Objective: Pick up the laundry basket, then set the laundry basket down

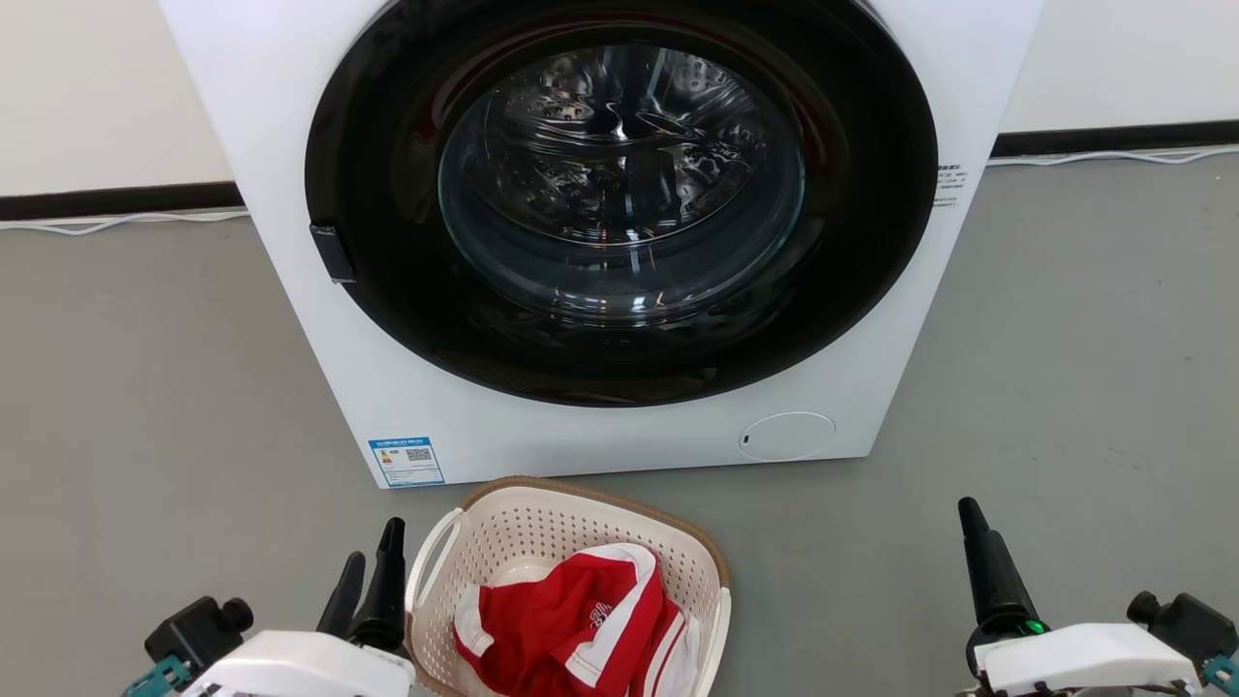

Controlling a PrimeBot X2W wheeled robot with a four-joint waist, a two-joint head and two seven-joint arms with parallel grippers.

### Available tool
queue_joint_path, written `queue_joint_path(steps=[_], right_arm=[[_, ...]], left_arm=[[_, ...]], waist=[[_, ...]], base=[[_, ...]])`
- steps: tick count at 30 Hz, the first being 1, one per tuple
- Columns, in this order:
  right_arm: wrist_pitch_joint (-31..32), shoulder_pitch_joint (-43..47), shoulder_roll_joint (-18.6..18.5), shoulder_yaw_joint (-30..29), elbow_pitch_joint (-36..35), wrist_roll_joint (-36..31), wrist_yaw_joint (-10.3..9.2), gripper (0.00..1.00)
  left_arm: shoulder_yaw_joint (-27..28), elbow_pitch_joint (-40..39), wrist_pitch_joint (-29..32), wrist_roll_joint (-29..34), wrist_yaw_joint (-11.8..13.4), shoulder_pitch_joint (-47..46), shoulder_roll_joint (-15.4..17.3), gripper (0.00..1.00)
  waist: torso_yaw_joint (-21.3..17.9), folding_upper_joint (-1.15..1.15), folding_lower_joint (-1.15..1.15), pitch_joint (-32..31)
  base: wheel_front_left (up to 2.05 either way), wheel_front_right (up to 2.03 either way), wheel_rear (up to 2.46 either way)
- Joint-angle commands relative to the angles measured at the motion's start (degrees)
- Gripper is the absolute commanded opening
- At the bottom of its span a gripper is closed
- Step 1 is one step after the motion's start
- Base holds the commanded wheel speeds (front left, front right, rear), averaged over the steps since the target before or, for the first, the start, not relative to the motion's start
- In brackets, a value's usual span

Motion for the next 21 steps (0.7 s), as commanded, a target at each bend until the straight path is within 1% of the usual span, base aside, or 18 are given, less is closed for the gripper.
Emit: queue_joint_path(steps=[1,21], right_arm=[[-0.8,-1.2,-0.7,0.9,-2.1,-2.0,0.19,1.00],[-4.2,-0.4,-0.9,2.1,-3.2,-15.9,0.26,1.00]], left_arm=[[0.1,-2.3,-0.7,2.5,0.8,-1.2,0.9,1.00],[-5.0,-5.5,-4.1,16.9,7.4,-0.3,4.5,1.00]], waist=[[0.0,0.00,-0.01,0.0],[-0.1,0.00,-0.01,0.1]], base=[[0.00,0.00,0.00],[0.00,0.00,0.00]])
